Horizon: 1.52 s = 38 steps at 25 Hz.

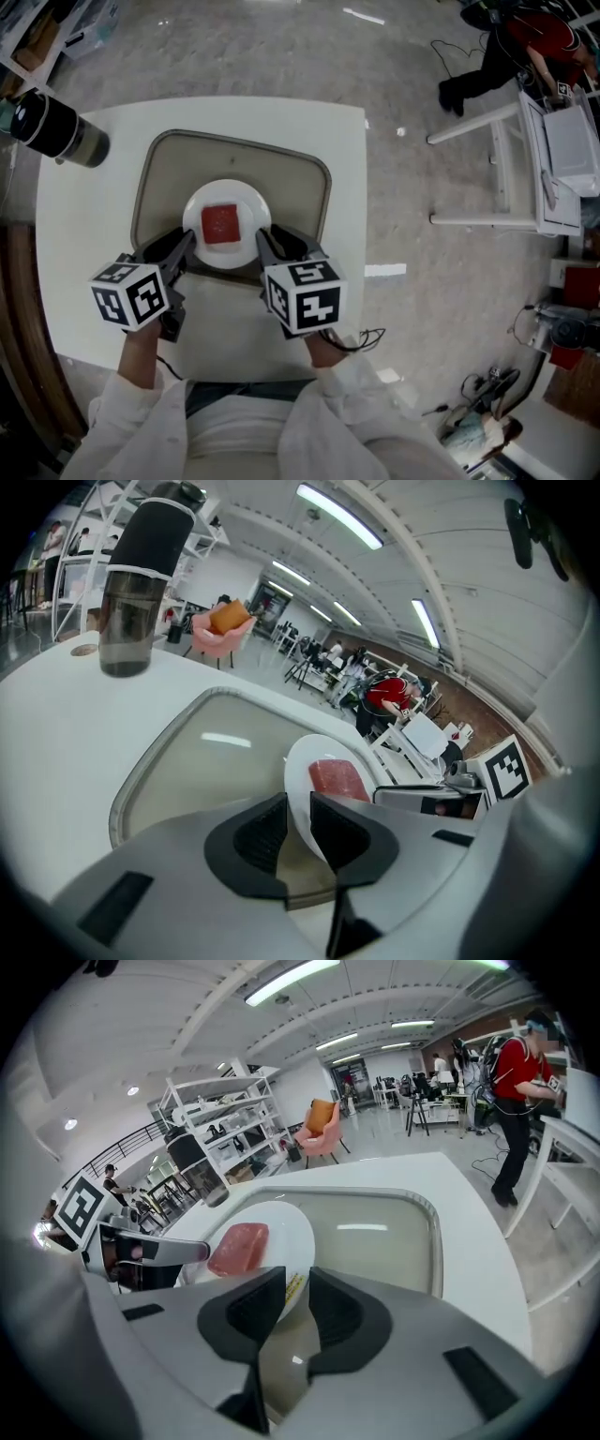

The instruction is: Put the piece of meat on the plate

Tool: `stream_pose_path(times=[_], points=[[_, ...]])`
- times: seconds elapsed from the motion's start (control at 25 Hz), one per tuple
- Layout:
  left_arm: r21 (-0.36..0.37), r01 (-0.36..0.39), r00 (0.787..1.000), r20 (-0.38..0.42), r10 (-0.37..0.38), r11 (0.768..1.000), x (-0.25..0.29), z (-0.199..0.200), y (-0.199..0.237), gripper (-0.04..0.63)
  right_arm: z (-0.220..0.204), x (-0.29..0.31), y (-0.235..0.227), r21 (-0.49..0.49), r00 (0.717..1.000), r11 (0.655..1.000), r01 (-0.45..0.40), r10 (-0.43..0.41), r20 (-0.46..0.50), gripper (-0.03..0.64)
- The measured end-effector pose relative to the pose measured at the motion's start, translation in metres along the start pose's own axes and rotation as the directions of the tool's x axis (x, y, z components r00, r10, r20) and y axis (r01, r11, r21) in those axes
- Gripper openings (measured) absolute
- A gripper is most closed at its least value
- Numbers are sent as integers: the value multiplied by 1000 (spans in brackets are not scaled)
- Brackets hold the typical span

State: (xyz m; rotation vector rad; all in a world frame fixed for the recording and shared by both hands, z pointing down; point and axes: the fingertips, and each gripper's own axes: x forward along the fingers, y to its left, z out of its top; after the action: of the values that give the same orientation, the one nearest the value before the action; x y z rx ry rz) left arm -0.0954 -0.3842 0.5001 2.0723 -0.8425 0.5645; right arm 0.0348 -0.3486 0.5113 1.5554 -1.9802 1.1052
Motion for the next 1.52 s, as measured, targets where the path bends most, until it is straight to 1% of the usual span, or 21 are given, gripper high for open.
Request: stream_pose_path(times=[0.4, 0.68, 0.92, 1.16, 1.24, 1.44, 1.52], points=[[-9, -16, 1000, -6, 16, 1000, 19, 10, 10, 81, -2, 17, -10, 39, 999, 999, 32, -31, -27, 83], [10, -71, 997, -10, 72, 997, 26, 12, 18, 81, -2, 23, -10, 58, 999, 998, 31, -29, -39, 84], [51, -103, 994, -13, 104, 993, 30, 13, 20, 81, 0, 26, -9, 39, 999, 999, 19, -18, -34, 84], [86, -100, 995, -18, 102, 991, 31, 12, 22, 81, 0, 26, -6, 13, 1000, 1000, 6, -6, -23, 84], [82, -99, 995, -11, 100, 992, 30, 11, 22, 81, -1, 26, -6, 2, 1000, 1000, 6, -6, -22, 84], [22, -82, 996, 33, 81, 996, 20, 13, 23, 81, 0, 21, -8, -11, 1000, 1000, 12, -13, -7, 84], [15, -80, 996, 40, 79, 997, 15, 12, 23, 81, 2, 17, -8, -14, 1000, 1000, 10, -10, 2, 84]])
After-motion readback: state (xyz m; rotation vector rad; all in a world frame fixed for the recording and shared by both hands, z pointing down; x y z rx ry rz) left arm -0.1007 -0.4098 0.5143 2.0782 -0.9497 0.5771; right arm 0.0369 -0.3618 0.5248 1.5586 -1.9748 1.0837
